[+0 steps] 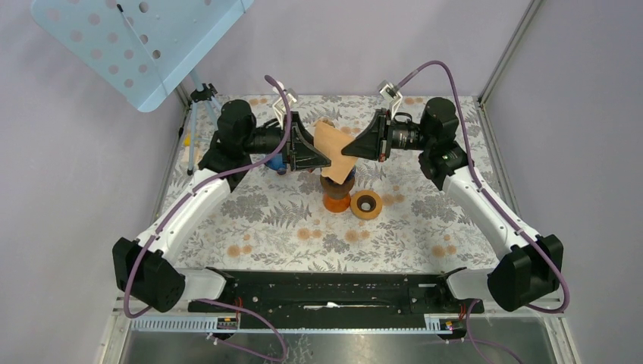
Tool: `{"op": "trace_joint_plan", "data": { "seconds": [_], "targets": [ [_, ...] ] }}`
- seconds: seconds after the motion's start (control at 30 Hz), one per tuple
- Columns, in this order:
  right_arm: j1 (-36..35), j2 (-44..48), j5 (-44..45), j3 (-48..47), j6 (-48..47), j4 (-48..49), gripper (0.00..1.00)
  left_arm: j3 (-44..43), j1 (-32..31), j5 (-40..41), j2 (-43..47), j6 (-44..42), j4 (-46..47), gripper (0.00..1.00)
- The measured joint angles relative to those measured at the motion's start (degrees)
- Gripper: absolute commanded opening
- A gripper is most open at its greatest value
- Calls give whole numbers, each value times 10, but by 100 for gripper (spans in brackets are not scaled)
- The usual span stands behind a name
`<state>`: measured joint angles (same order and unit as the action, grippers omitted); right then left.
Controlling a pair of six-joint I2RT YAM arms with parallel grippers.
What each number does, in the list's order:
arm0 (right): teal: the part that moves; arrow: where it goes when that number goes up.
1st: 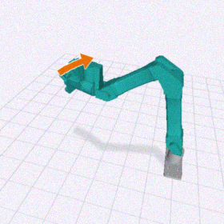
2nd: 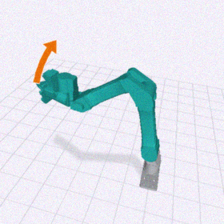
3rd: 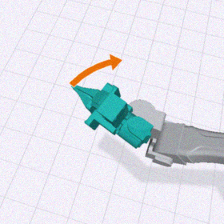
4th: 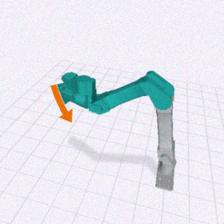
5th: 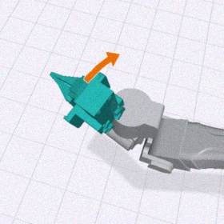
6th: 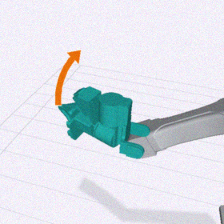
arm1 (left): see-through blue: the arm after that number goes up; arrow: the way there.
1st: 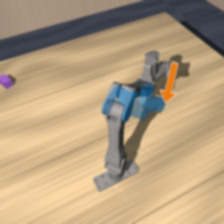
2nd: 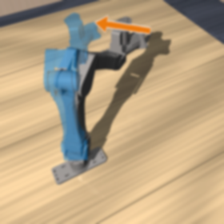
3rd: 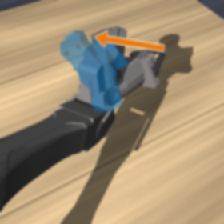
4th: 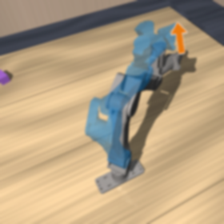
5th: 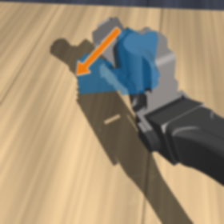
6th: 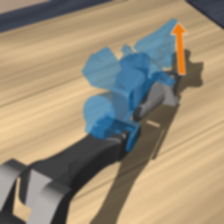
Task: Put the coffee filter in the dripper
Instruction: Place the coffee filter in the coffee dripper.
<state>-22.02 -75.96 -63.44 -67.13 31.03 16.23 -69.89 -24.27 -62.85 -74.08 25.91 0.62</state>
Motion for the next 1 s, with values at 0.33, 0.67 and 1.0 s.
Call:
{"op": "trace_joint_plan", "data": {
  "seconds": [0.33, 0.67, 1.0],
  "targets": [
    [4, 0, -7, 13, 23, 39, 44, 28, 0, -28, -13, 85, 105, 0],
    [10, 23, 44, -58, -318, -286, 82, -175, -53, 80, -53, -244, -317, 0],
    [0, 65, 45, -62, -511, -446, 62, -250, -157, 207, -110, -396, -548, 0]
  ]
}}
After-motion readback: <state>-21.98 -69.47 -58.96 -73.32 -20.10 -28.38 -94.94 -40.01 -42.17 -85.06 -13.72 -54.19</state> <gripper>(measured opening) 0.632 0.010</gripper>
